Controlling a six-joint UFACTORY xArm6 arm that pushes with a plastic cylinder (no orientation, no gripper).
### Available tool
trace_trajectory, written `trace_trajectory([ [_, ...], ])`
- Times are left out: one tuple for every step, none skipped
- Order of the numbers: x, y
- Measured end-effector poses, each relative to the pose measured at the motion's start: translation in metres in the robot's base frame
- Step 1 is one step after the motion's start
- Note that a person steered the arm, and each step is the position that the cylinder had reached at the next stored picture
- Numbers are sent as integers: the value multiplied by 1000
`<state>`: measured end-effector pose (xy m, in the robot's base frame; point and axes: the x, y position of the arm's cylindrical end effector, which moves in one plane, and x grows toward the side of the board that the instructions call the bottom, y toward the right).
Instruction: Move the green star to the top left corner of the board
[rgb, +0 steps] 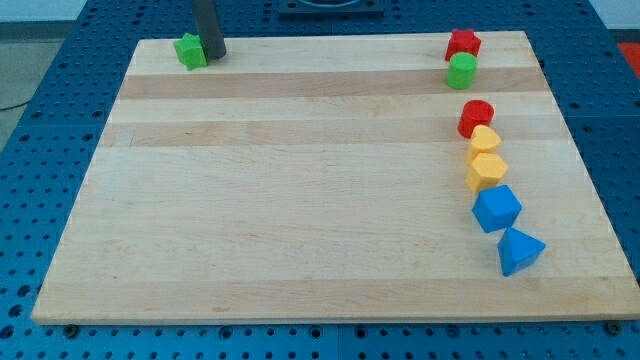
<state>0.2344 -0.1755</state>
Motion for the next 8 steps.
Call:
trace_trajectory([
  [12, -3],
  [2, -26],
  [-10, -42],
  [-9, -42],
  [-9, -42],
  [-5, -42],
  [-1, -42],
  [14, -37],
])
